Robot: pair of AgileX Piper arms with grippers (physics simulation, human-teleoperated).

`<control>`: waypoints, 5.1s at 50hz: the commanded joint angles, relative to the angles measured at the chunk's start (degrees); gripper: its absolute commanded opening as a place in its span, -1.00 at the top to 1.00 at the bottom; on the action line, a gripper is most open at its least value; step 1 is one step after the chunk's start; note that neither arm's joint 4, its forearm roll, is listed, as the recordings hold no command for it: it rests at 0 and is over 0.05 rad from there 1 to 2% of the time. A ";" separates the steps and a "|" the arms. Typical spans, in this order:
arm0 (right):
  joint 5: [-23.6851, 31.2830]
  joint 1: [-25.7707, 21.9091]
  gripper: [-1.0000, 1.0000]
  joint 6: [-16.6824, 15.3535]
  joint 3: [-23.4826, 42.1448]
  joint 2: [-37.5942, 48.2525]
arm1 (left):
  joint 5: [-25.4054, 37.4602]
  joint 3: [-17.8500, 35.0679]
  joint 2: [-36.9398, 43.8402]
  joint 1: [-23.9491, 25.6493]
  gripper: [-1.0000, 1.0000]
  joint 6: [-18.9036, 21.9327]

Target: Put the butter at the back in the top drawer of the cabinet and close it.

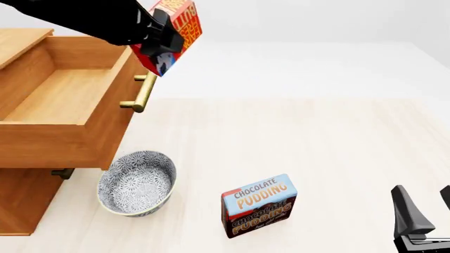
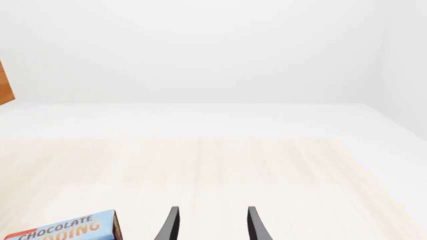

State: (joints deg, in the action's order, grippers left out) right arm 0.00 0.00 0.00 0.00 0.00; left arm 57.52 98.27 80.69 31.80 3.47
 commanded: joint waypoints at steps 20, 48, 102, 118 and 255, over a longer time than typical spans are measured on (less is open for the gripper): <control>0.00 0.00 -1.00 0.00 0.00 0.00 | 6.95 2.12 -8.03 -14.09 1.00 2.84; 0.00 0.00 -1.00 0.00 0.00 0.00 | 5.06 -2.57 -8.40 -22.48 1.00 2.43; 0.00 0.00 -1.00 0.00 0.00 0.00 | -3.27 -16.79 -9.14 -28.32 1.00 2.78; 0.00 0.00 -1.00 0.00 0.00 0.00 | -4.32 -18.52 -8.84 -29.62 1.00 3.21; 0.00 0.00 -1.00 0.00 0.00 0.00 | 5.21 0.12 -16.14 -22.44 -1.00 -2.79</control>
State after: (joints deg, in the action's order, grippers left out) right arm 0.00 0.00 0.00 0.00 0.00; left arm 59.95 91.21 66.72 4.30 1.11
